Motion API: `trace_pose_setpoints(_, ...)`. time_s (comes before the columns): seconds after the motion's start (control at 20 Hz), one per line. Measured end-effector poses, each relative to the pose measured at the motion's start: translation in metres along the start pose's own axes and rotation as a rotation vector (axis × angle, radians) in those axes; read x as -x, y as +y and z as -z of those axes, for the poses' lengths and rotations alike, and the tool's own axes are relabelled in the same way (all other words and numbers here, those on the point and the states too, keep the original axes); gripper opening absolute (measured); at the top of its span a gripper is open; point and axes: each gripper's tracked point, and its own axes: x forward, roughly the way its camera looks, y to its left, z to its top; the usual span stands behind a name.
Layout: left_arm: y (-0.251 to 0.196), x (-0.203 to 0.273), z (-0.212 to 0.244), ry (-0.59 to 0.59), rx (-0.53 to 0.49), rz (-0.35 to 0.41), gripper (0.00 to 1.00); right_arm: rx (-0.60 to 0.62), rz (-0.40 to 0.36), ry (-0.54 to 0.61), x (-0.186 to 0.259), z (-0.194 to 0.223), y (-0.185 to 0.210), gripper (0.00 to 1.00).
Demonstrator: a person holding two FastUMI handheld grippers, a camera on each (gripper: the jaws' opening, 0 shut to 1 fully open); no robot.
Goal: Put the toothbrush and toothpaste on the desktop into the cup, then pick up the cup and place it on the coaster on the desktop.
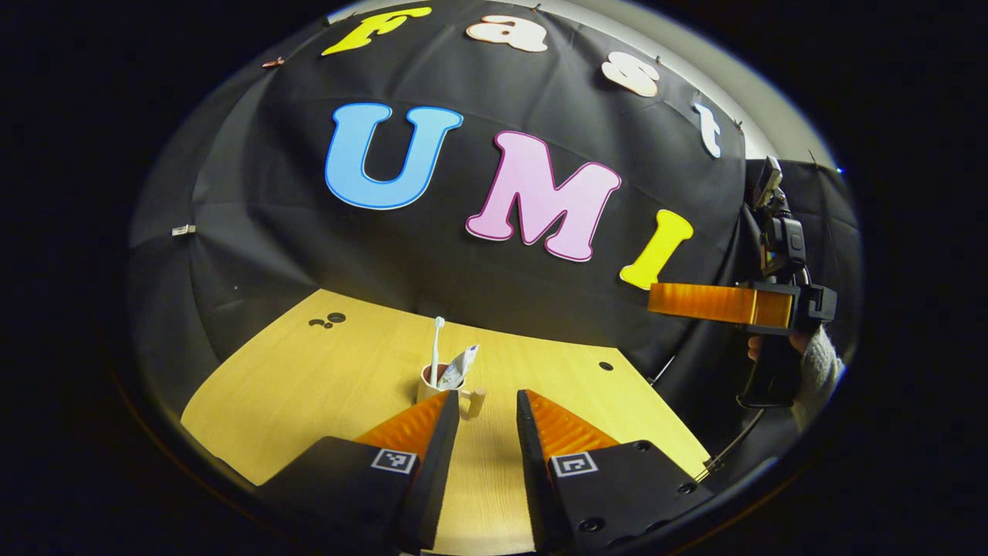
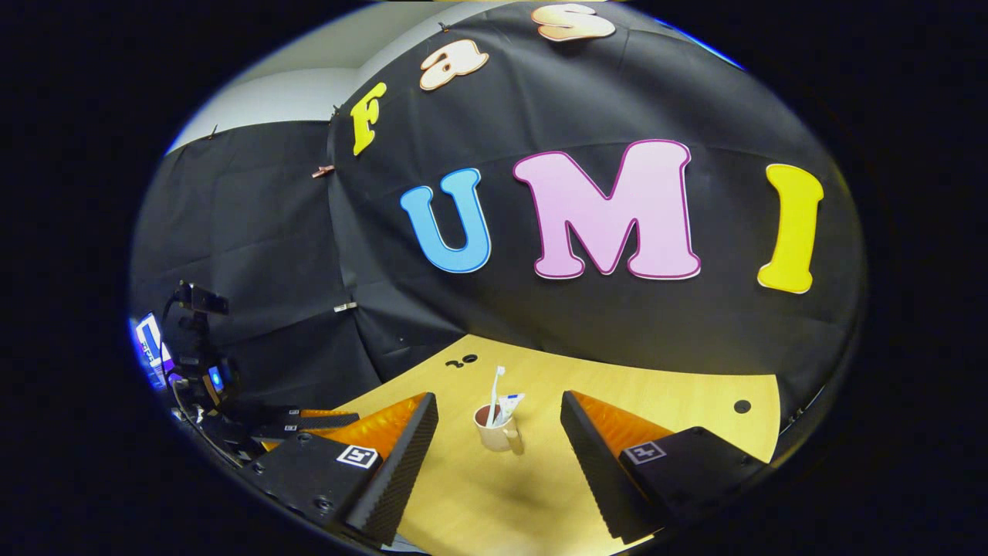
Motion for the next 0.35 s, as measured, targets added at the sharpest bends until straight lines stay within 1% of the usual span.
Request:
trace_pose_setpoints(0.1,-0.007,0.003,-0.007,-0.01,-0.024,0.009,0.49,-0.017,0.002,-0.011,0.014,0.003,0.003,0.98)
trace_pose_setpoints(0.15,-0.011,0.004,-0.011,-0.019,-0.039,0.015,0.61,-0.028,-0.002,-0.015,0.02,0.004,0.004,0.98)
trace_pose_setpoints(0.2,-0.014,0.005,-0.015,-0.025,-0.051,0.021,0.61,-0.041,0.0,-0.022,0.027,0.007,0.006,0.98)
trace_pose_setpoints(0.35,-0.021,0.007,-0.02,-0.033,-0.065,0.031,0.7,-0.04,0.016,-0.024,0.036,0.01,0.005,0.98)
